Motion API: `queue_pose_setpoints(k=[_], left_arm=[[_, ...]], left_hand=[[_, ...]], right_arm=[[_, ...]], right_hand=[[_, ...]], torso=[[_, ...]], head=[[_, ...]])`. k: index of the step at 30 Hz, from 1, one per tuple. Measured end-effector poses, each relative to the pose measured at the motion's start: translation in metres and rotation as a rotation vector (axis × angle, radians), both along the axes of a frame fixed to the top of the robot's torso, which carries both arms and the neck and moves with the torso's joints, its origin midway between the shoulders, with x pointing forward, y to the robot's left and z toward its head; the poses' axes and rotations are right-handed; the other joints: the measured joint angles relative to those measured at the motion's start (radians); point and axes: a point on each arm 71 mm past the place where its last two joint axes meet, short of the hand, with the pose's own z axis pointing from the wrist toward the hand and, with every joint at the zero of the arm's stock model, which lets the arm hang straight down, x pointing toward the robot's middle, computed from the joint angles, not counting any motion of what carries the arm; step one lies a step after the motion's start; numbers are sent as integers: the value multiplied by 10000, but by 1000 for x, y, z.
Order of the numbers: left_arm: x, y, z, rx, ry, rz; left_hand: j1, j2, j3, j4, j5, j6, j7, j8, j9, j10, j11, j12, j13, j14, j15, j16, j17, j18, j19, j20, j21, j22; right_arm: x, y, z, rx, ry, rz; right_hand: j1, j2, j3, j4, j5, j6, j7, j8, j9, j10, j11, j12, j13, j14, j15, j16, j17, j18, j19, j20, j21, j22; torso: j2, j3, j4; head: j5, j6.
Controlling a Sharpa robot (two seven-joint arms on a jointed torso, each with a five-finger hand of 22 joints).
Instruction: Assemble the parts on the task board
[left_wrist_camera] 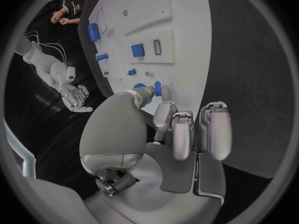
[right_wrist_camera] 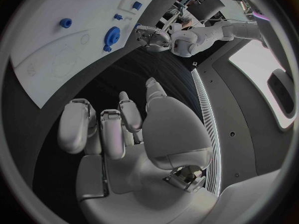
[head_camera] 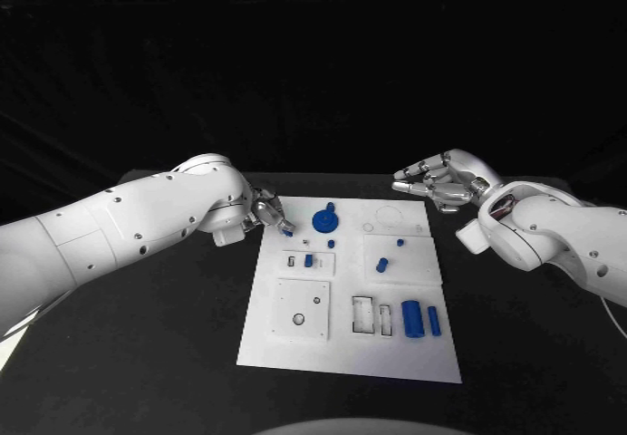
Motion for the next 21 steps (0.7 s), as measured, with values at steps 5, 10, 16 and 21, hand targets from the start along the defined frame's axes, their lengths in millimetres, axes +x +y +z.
queue_pose_setpoints(k=[5, 10, 16, 21], left_arm=[[-17, 0, 1, -461, -336, -148], [-38, 0, -8, -650, -675, -258], [-50, 1, -15, -748, -1048, -198], [-54, 1, -21, -716, -1118, -145]], left_hand=[[-75, -75, 80, -81, -2, 1, 1, 39, 12, 37, 33, 14, 37, 0, 0, 0, 0, -1, 0, 0, 0, 0], [-104, -104, 142, -117, -3, 2, 1, 41, 23, 73, -2, 69, 81, 0, 0, 0, -1, 0, 0, 0, 24, 0], [-131, -131, 178, -123, -10, 2, 2, 41, 31, 107, -35, 112, 127, 0, 0, 0, -2, -1, 0, 0, 54, 0], [-158, -158, 230, -176, -13, 3, 2, 40, 31, 107, -35, 112, 126, 0, 0, 0, -2, 0, 0, 0, 54, 0]], right_arm=[[0, -2, 0, -7, 10, -43], [-1, -4, 0, -15, 19, -81], [-1, -4, 0, -13, 24, -88], [0, -4, 0, -12, 30, -85]], right_hand=[[0, 0, -12, 12, 0, 0, 0, 0, -1, 0, 0, 0, 0, 0, 0, 0, 0, -1, 0, 0, 0, 0], [0, 0, -12, 12, 0, 0, 0, 0, -1, 0, 0, 0, 0, 0, 0, 0, -1, 0, 0, 0, 0, 0], [0, 0, -12, 12, 0, 0, 0, 0, -2, 0, 0, 0, 0, 0, 0, 0, -2, 0, 0, 0, 0, 0], [0, 0, -11, 11, 0, 0, 0, 0, -2, 0, 0, 0, 0, 0, 0, 0, -2, 0, 0, 0, 0, 0]], torso=[[0, -6, 22], [-6, -19, 66], [-16, -36, 108], [-17, -36, 109]], head=[[-8, -12], [-10, -45], [17, -113], [31, -151]])
